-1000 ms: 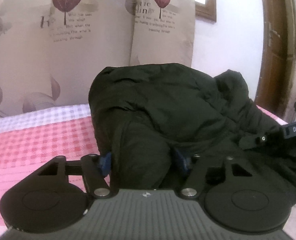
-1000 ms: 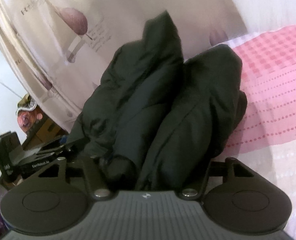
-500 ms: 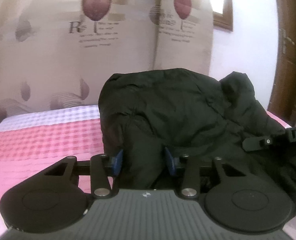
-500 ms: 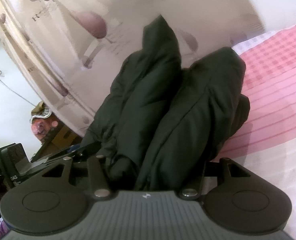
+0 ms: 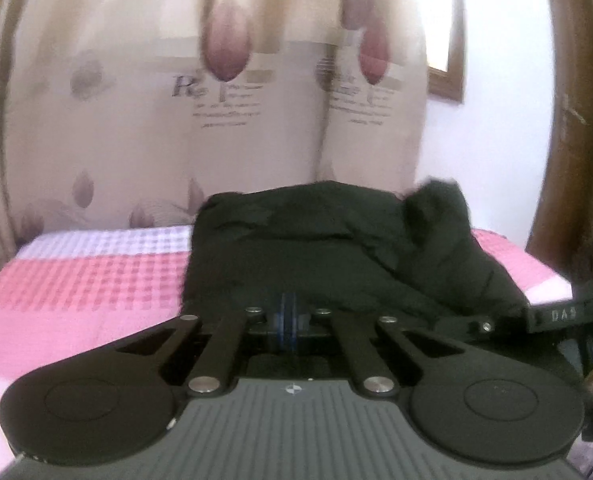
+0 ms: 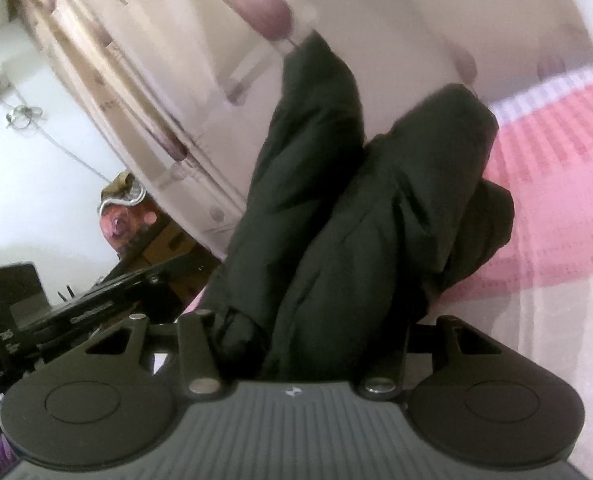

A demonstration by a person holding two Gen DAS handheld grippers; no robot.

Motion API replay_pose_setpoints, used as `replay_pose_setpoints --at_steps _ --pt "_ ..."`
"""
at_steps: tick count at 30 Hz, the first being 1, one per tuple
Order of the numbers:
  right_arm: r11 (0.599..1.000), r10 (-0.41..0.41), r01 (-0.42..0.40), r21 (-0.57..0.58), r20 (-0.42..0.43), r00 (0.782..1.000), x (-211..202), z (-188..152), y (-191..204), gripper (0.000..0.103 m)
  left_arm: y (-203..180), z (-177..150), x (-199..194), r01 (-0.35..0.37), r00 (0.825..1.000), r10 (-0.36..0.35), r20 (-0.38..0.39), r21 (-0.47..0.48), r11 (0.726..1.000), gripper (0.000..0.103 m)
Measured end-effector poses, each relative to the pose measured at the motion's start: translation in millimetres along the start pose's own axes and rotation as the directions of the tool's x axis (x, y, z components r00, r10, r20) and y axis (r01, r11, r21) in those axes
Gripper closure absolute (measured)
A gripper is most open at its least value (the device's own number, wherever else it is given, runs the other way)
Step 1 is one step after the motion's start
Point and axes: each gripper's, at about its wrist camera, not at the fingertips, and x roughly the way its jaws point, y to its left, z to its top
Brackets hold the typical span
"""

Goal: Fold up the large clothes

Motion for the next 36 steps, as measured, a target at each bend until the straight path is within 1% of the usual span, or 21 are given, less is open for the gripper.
replay_pose_setpoints --at_steps 1,2,3,5,6,8,11,12,14,16,17,18,19,20,21,23,25,29,32,34,36 --pt "1.0 -0.009 0.009 -0.002 -0.005 1.0 -1.6 -0.9 -2.4 0.053 5.3 -1.1 -1.8 -0.013 1.0 0.013 0.001 -0.012 1.0 0.094" --pt "1.0 -0.016 0.016 -0.005 -0.012 1.0 -3.2 -1.7 -4.5 0.053 10.3 -1.8 -2.8 -0.038 0.999 0.039 0.003 -0.013 0.999 0.079" --pt "1.0 -0.017 0.017 -0.001 -0.016 1.0 -4.1 -2.1 -6.8 0.053 15.3 -1.9 -2.1 -0.067 0.998 0.067 0.004 -0.009 0.998 0.048" --pt "1.0 -0.017 0.017 0.003 -0.023 1.0 -4.5 -1.4 -10.5 0.053 28.4 -1.3 2.7 -0.107 0.994 0.107 -0.006 -0.005 0.994 0.004" --pt "1.0 -0.017 0.017 0.003 -0.025 1.0 -4.6 -0.7 -12.1 0.053 37.9 -2.3 5.7 -0.117 0.993 0.117 -0.004 -0.013 0.993 0.0" --pt "1.0 -0.013 0.013 0.01 -0.029 0.999 -3.2 -0.2 -12.8 0.053 54.1 -2.6 15.7 -0.106 0.993 0.104 -0.052 -0.026 0.994 0.0" --pt "1.0 -0.009 0.01 0.021 -0.032 0.999 -1.9 -0.8 -15.1 0.053 77.6 -6.9 40.9 0.008 0.986 -0.023 -0.166 -0.09 0.996 0.0" --pt "1.0 -0.008 0.008 0.026 -0.033 0.999 -0.5 -0.8 -15.4 0.053 84.4 -9.0 51.4 0.076 0.975 -0.101 -0.199 -0.128 0.989 0.0" --pt "0.999 -0.005 0.006 0.032 -0.036 0.999 -2.9 -2.9 -18.5 0.052 95.9 -14.1 71.5 0.191 0.941 -0.244 -0.235 -0.226 0.955 0.0" --pt "0.999 -0.005 0.007 0.041 -0.04 0.999 -3.7 -3.2 -21.4 0.051 107.1 -21.0 92.8 0.279 0.895 -0.373 -0.243 -0.346 0.896 0.0" --pt "0.999 -0.005 0.007 0.045 -0.04 0.999 -3.3 -3.2 -22.1 0.051 109.1 -25.7 98.3 0.302 0.882 -0.41 -0.234 -0.389 0.87 0.002" --pt "0.999 -0.007 0.009 0.046 -0.04 0.999 -3.6 -3.7 -22.2 0.051 107.7 -27.6 99.4 0.309 0.882 -0.415 -0.223 -0.392 0.867 0.008" --pt "0.999 -0.01 0.012 0.048 -0.039 0.999 -4.8 -4.0 -23.0 0.051 102.9 -27.4 95.2 0.315 0.886 -0.409 -0.218 -0.365 0.876 0.014" --pt "0.999 -0.017 0.019 0.046 -0.038 0.999 -4.5 -3.2 -21.3 0.051 97.7 -26.5 88.0 0.319 0.89 -0.403 -0.215 -0.338 0.885 0.024" --pt "0.999 -0.023 0.025 0.037 -0.033 0.999 -5.2 -3.2 -17.1 0.051 92.8 -23.5 79.1 0.323 0.894 -0.397 -0.21 -0.313 0.893 0.03" --pt "1.0 -0.024 0.025 0.019 -0.023 0.999 -9.1 -3.5 -11.6 0.051 81.6 -19.6 63.4 0.315 0.903 -0.375 -0.21 -0.272 0.909 0.034" --pt "1.0 -0.011 0.011 0.018 -0.019 1.0 -12.5 -4.3 -6.4 0.051 73.7 -19.8 52.5 0.294 0.912 -0.351 -0.214 -0.256 0.921 0.035" --pt "1.0 0.016 -0.016 0.008 -0.017 1.0 -19.5 -10.9 4.9 0.051 72.0 -25.8 34.3 0.256 0.925 -0.317 -0.209 -0.272 0.928 0.036" --pt "0.999 0.031 -0.03 0.013 -0.019 0.999 -24.2 -23.7 9.3 0.051 70.0 -29.6 21.8 0.235 0.937 -0.285 -0.204 -0.239 0.942 0.035" --pt "0.999 0.03 -0.029 0.039 -0.022 0.999 -24.5 -35.6 4.2 0.05 66.0 -33.7 21.4 0.213 0.944 -0.255 -0.209 -0.203 0.956 0.028" --pt "0.997 0.017 -0.016 0.076 -0.006 1.0 -25.8 -44.8 -5.1 0.041 56.4 -34.4 17.6 0.155 0.965 -0.181 -0.19 -0.148 0.977 0.016"
